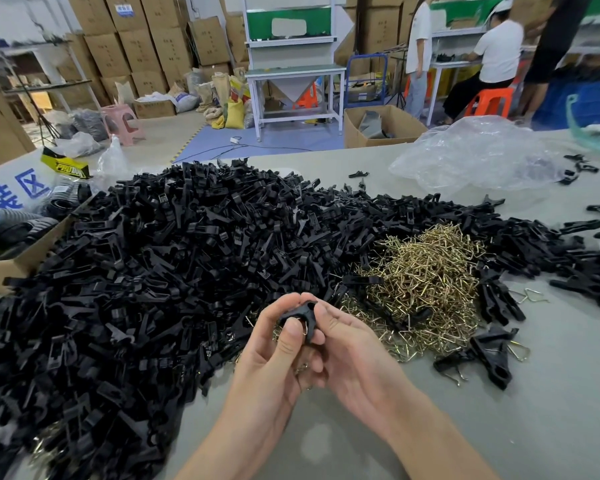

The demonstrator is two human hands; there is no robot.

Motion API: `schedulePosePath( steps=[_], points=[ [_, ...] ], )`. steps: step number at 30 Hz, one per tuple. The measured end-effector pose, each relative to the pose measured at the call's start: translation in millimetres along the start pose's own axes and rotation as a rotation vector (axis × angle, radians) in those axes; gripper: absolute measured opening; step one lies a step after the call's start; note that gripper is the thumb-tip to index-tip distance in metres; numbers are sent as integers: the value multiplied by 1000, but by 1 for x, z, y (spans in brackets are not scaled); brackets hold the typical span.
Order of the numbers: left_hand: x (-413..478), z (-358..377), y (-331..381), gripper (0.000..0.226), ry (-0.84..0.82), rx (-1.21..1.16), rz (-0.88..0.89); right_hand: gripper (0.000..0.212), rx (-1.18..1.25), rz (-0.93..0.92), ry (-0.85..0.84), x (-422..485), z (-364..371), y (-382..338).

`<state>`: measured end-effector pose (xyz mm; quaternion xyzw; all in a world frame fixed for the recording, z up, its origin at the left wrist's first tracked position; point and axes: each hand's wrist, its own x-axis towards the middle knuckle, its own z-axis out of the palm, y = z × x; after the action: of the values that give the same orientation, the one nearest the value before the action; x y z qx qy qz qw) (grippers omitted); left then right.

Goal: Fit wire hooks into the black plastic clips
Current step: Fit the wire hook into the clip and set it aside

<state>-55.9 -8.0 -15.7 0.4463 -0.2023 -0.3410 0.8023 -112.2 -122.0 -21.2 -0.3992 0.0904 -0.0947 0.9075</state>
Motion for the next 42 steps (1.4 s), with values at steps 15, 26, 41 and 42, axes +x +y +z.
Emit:
schedulePosePath(
  steps=[15, 26, 41, 42],
  points=[
    [2, -10, 0, 67, -45, -68, -62, 24, -110, -45, -93, 2, -4, 3],
    [4, -11, -1, 30, 2, -210, -81, 31, -128, -83, -81, 8, -10, 11],
    [2, -12, 2, 43, 8, -254, -128, 31, -146, -74, -139, 9, -15, 10],
    [1, -12, 2, 40, 6, -257, -128, 31, -149, -74, -139, 9, -16, 11]
  ],
)
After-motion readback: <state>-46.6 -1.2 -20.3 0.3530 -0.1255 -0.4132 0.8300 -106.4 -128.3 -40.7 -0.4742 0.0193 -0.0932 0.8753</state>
